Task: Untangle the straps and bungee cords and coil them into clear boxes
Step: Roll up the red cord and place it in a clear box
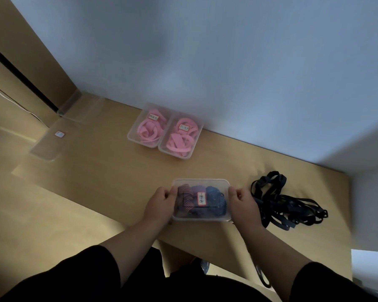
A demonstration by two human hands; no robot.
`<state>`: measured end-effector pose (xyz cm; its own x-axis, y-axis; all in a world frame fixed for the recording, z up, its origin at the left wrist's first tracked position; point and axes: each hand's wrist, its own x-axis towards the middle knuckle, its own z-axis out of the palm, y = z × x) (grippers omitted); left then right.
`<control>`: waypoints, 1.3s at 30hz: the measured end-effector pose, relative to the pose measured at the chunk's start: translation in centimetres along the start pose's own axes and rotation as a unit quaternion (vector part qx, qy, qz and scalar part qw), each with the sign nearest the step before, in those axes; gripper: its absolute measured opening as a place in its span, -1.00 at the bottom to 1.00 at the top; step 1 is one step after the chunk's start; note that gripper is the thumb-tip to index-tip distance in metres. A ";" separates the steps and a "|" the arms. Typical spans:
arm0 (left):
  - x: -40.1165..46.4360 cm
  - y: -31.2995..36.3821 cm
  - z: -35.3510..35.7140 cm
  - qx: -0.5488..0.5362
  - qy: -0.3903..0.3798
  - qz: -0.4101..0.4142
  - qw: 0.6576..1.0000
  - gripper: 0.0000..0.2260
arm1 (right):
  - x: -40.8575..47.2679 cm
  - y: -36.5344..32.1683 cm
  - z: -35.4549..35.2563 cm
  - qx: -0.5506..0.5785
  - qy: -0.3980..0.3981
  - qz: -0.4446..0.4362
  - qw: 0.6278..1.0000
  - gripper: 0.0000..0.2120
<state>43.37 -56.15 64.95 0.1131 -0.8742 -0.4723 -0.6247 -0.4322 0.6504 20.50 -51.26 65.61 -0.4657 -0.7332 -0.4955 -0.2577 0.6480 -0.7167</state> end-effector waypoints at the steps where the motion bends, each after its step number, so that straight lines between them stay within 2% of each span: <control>1: -0.7 -0.5 -0.3 0.000 -0.022 -0.004 1.000 -0.59 | -0.6 0.4 -0.4 0.006 -0.010 0.001 1.000 -0.76; 3: -2.0 -1.6 -0.8 -0.013 -0.076 -0.017 0.997 -0.57 | -2.1 1.2 -0.8 0.014 -0.039 0.006 0.999 -0.79; 6: -3.0 -2.3 -0.9 -0.003 -0.144 -0.002 0.990 -0.65 | -3.8 2.3 -0.9 0.014 -0.080 0.023 0.996 -0.79; 8: -3.2 -2.1 -0.8 -0.007 -0.154 0.001 0.988 -0.68 | -4.3 2.4 -0.8 0.025 -0.095 0.034 0.995 -0.76; 13: -3.3 -1.6 -0.9 -0.124 -0.195 -0.053 0.971 -0.76 | -4.5 1.8 -1.2 0.050 -0.115 0.062 0.990 -0.75; 17: -2.6 -1.3 -2.2 -0.066 -0.234 -0.053 0.969 -0.73 | -4.0 1.6 -1.9 -0.005 -0.142 0.074 0.987 -0.78; 19: -1.6 -0.9 -2.8 -0.037 -0.216 -0.049 0.975 -0.74 | -3.2 1.1 -2.3 -0.092 -0.120 0.045 0.988 -0.82; 21: -0.3 -0.3 -3.0 -0.061 -0.179 -0.043 0.981 -0.78 | -2.3 -0.1 -2.4 -0.152 -0.076 -0.006 0.986 -0.77; 23: 0.8 0.7 -2.8 -0.116 -0.151 -0.045 0.981 -0.80 | -1.3 -1.7 -1.9 -0.124 -0.049 -0.045 0.990 -0.73; 26: 1.9 2.3 -2.0 -0.187 -0.136 -0.061 0.971 -0.76 | 0.3 -3.9 -0.6 -0.018 -0.028 -0.017 0.999 -0.64; 29: 2.4 2.8 -0.9 -0.176 -0.113 -0.070 0.975 -0.74 | 1.2 -4.2 1.3 0.028 -0.036 0.028 0.999 -0.74; 32: 2.3 2.6 0.4 -0.205 -0.066 -0.037 0.976 -0.74 | 1.3 -3.4 2.8 0.017 -0.006 0.023 1.000 -0.77; 35: 2.0 2.6 1.4 -0.146 -0.002 0.002 0.989 -0.73 | 1.6 -3.0 3.2 0.006 0.006 0.010 1.000 -0.78; 37: 2.1 2.5 1.6 -0.078 0.025 0.028 0.996 -0.74 | 1.7 -2.9 3.2 -0.006 0.017 0.007 1.000 -0.77; 39: 2.1 2.6 1.8 -0.060 0.038 0.053 0.996 -0.77 | 1.7 -3.0 3.4 -0.038 0.032 0.002 0.999 -0.78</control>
<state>40.60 -58.69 64.61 0.1117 -0.9286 -0.3538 -0.5392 -0.3557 0.7634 23.33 -55.15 65.21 -0.5186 -0.7179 -0.4644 -0.3175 0.6660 -0.6750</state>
